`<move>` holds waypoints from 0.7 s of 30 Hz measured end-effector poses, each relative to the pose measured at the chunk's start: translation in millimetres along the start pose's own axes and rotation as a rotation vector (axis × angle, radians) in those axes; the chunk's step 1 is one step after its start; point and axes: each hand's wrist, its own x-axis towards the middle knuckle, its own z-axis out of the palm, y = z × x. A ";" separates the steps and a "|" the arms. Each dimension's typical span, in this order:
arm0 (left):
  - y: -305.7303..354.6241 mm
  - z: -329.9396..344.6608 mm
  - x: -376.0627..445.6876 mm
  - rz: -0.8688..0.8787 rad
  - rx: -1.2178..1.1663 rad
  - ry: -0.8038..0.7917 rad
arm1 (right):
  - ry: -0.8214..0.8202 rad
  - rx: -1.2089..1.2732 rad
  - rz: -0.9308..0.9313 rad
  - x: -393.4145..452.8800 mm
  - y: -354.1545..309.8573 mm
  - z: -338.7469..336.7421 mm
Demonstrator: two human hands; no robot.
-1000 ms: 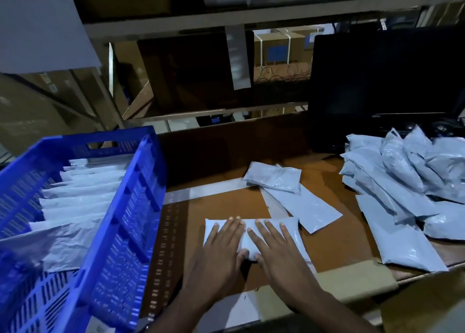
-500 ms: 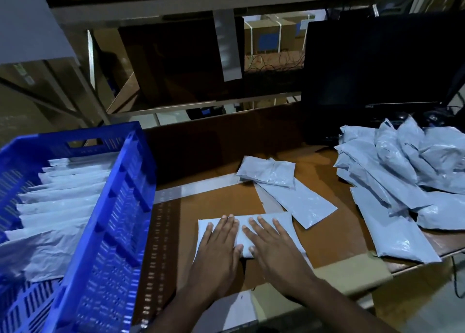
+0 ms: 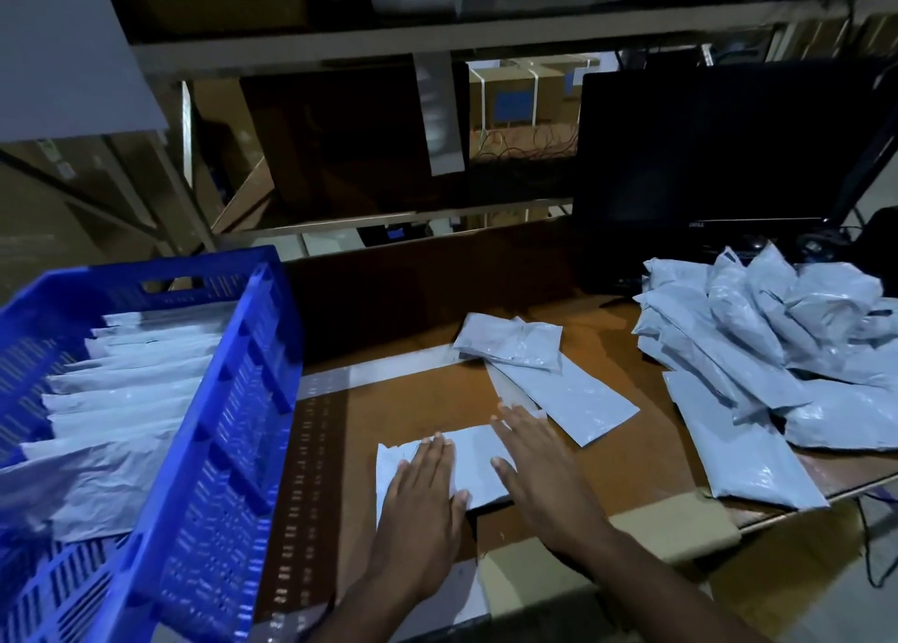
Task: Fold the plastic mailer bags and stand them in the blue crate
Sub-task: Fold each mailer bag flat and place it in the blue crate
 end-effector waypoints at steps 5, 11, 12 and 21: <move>-14.0 -14.9 2.8 -0.060 0.071 0.092 | -0.139 -0.201 0.058 -0.8 6.9 5.6; -22.5 -12.8 5.6 -0.104 0.049 0.049 | -0.133 -0.181 0.031 1.7 5.2 5.4; -22.6 -12.8 5.5 -0.104 0.051 0.051 | -0.130 -0.161 0.026 1.6 5.2 5.6; -25.9 -5.9 2.6 -0.065 0.065 0.079 | -0.141 -0.110 0.039 -4.3 6.5 9.4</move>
